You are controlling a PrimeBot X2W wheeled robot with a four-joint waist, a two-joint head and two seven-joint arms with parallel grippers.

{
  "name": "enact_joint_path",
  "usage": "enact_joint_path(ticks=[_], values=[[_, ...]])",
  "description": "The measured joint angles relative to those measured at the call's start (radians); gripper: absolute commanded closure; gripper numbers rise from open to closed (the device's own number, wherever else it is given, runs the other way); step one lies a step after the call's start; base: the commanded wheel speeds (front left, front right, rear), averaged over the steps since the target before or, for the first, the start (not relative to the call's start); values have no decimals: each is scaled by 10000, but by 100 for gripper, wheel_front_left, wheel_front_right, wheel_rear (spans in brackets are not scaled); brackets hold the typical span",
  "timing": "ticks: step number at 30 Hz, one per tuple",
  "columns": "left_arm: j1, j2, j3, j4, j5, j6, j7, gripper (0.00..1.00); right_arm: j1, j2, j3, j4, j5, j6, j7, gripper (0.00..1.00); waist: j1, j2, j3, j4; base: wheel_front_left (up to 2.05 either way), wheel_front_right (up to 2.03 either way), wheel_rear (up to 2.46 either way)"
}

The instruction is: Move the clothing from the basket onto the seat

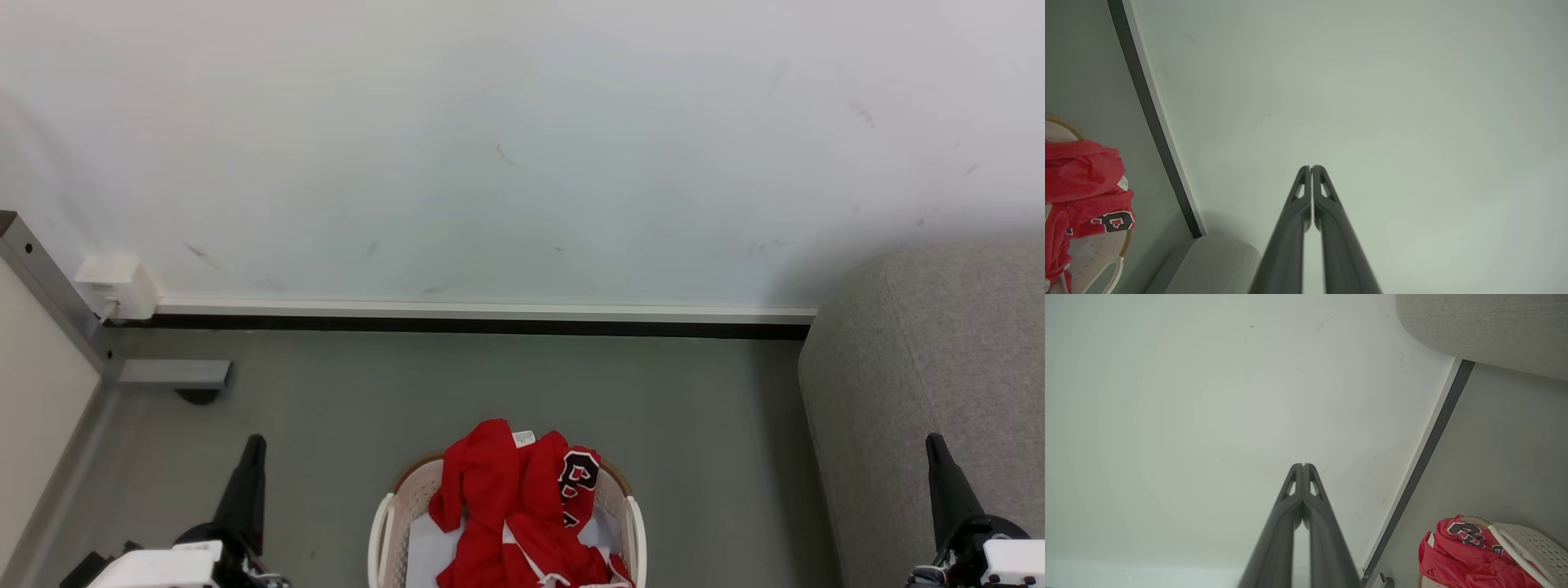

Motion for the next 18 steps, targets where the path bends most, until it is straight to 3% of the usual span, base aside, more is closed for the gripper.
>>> enact_joint_path(ticks=[18], values=[[0, 0, 0, 0, 0, 0, 0, 100, 0, 0, 0, 0, 0, 0, 0, 100, 0, 0, 0, 0, 0, 0, 0]])
